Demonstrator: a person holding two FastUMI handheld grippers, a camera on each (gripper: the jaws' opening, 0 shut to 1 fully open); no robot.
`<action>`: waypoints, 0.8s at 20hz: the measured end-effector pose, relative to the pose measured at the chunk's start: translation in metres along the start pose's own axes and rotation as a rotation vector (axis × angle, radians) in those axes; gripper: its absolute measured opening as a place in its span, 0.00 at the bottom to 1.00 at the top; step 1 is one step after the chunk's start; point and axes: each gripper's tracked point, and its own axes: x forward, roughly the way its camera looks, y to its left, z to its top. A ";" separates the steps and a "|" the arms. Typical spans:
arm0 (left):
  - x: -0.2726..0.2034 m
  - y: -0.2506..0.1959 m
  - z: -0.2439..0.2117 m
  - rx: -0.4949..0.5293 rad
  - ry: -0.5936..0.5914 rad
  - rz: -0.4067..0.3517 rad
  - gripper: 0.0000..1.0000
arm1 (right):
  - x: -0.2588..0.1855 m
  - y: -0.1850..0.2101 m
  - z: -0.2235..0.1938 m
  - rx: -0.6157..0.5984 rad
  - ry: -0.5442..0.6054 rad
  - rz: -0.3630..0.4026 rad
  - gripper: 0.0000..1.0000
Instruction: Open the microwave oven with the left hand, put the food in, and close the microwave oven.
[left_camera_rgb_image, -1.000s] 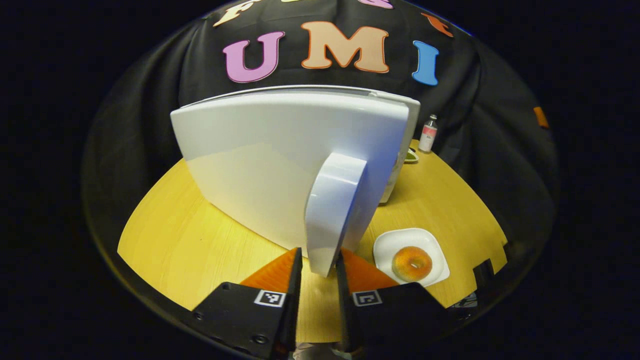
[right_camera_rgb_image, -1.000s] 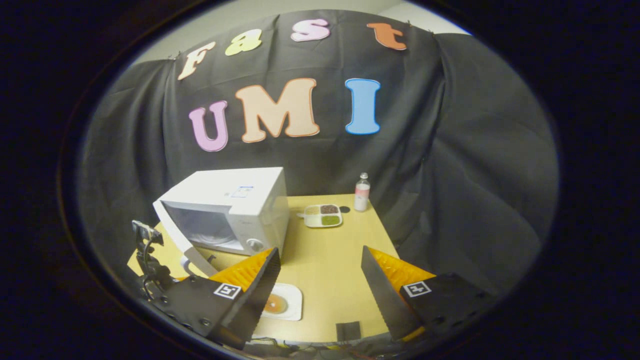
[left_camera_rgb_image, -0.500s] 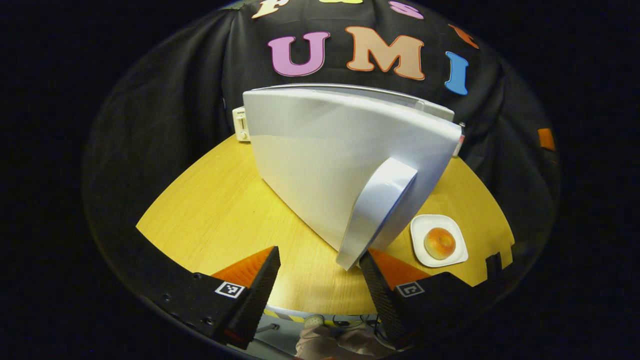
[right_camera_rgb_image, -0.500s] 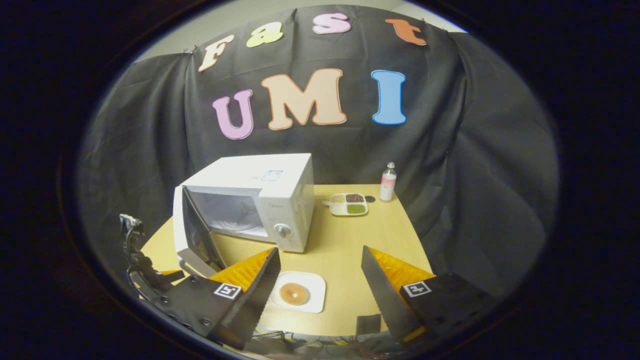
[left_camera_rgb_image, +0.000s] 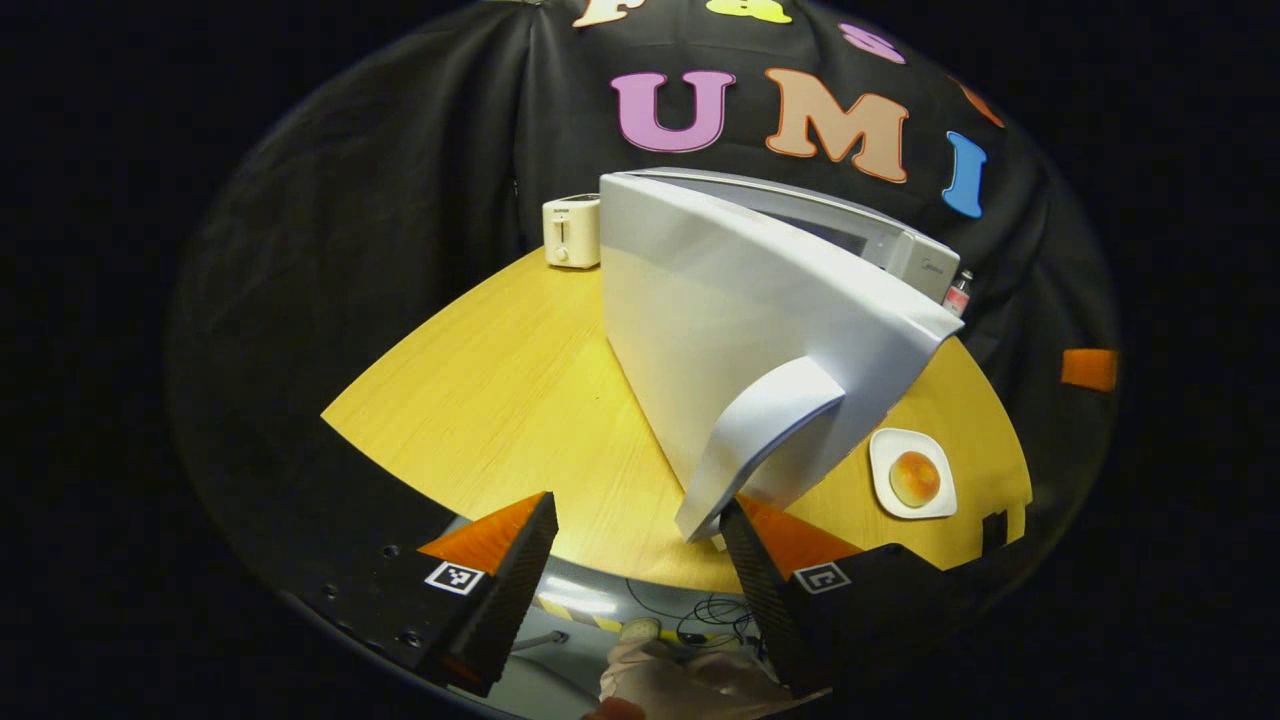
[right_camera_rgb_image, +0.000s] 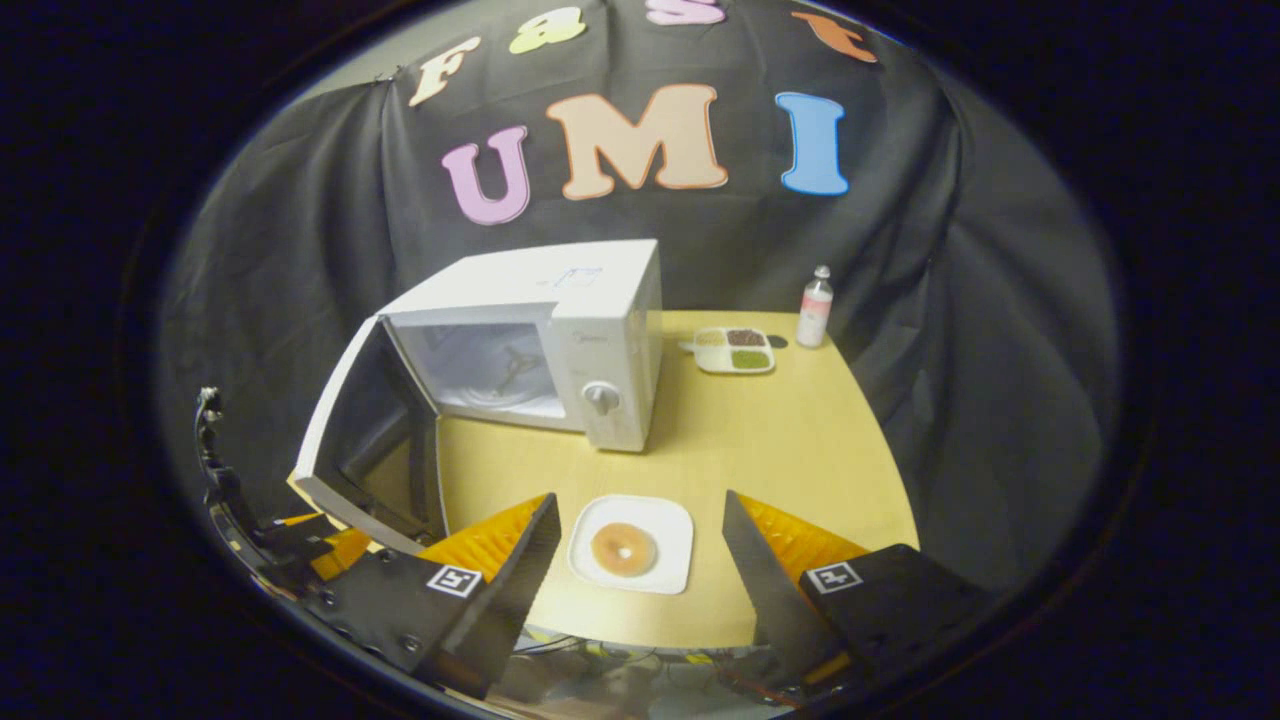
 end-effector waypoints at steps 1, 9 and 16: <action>-0.003 0.007 0.000 -0.008 -0.001 0.009 0.96 | 0.003 0.004 -0.005 0.010 0.021 0.010 0.98; -0.014 0.080 -0.004 -0.121 -0.005 0.112 0.99 | 0.035 0.021 -0.031 0.028 0.110 0.001 0.99; -0.022 0.157 0.006 -0.198 -0.033 0.224 0.97 | 0.072 0.033 -0.063 0.043 0.202 -0.049 0.99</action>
